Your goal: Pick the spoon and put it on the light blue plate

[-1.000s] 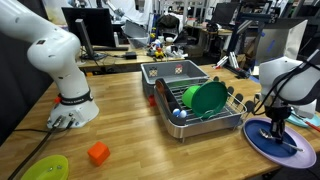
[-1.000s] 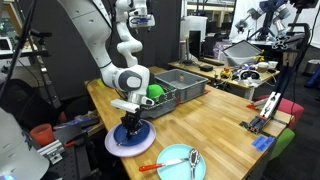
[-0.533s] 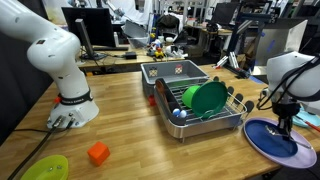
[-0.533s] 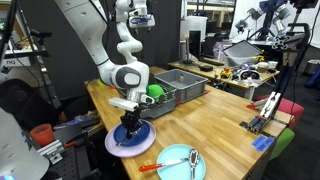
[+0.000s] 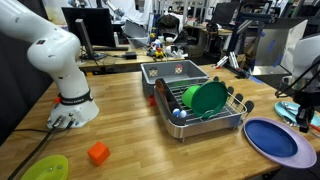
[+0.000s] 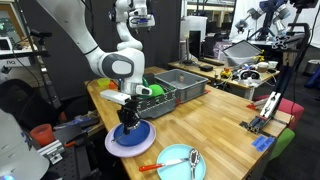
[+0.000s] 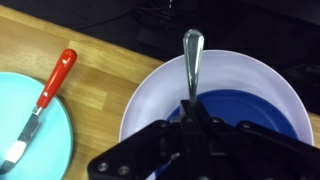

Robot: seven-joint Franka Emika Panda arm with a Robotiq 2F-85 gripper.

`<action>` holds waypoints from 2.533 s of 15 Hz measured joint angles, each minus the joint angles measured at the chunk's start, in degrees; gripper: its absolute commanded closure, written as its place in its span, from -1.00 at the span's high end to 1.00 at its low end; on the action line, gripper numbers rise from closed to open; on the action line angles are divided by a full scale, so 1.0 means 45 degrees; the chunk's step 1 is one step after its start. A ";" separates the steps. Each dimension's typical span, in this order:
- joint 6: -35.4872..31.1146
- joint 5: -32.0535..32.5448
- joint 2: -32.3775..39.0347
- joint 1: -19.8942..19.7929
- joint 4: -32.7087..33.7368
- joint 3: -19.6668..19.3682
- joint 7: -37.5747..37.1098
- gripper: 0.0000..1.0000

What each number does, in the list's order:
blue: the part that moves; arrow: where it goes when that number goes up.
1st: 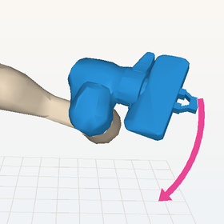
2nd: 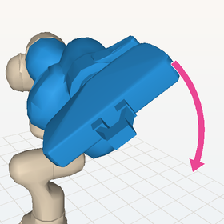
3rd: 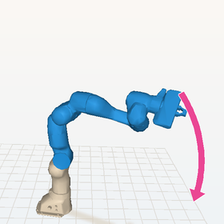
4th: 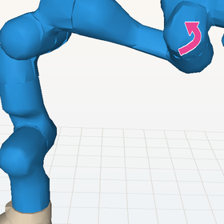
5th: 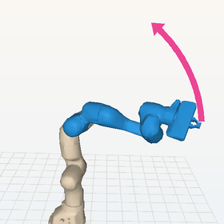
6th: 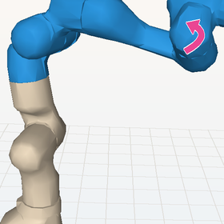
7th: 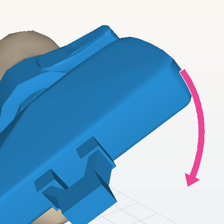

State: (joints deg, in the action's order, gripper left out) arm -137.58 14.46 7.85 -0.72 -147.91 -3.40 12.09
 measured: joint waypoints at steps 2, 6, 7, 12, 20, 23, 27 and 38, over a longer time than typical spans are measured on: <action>-0.0001 -0.0265 -0.0436 -0.0362 -0.0192 -0.0272 -0.0017 -0.97; 0.0000 -0.0931 -0.0854 -0.1084 -0.0351 -0.0899 -0.0058 -0.89; 0.0017 -0.0898 -0.0922 -0.1177 -0.0369 -0.0986 -0.0059 -0.89; 0.0018 -0.0892 -0.1068 -0.1150 -0.0483 -0.0970 -0.0203 -0.89; 0.0129 -0.3332 -0.0484 -0.1407 0.0385 -0.1080 -0.0172 -0.97; 0.0247 -0.4935 0.0322 -0.2002 0.1658 -0.1393 -0.0209 -0.97; 0.0819 -0.5687 0.1709 -0.2821 0.3421 -0.1820 -0.0716 -0.97; 0.2225 -0.6290 0.3850 -0.3691 0.5872 -0.1951 -0.1377 -0.97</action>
State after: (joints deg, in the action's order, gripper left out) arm -127.56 -13.85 25.17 -17.33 -121.49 -12.18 5.89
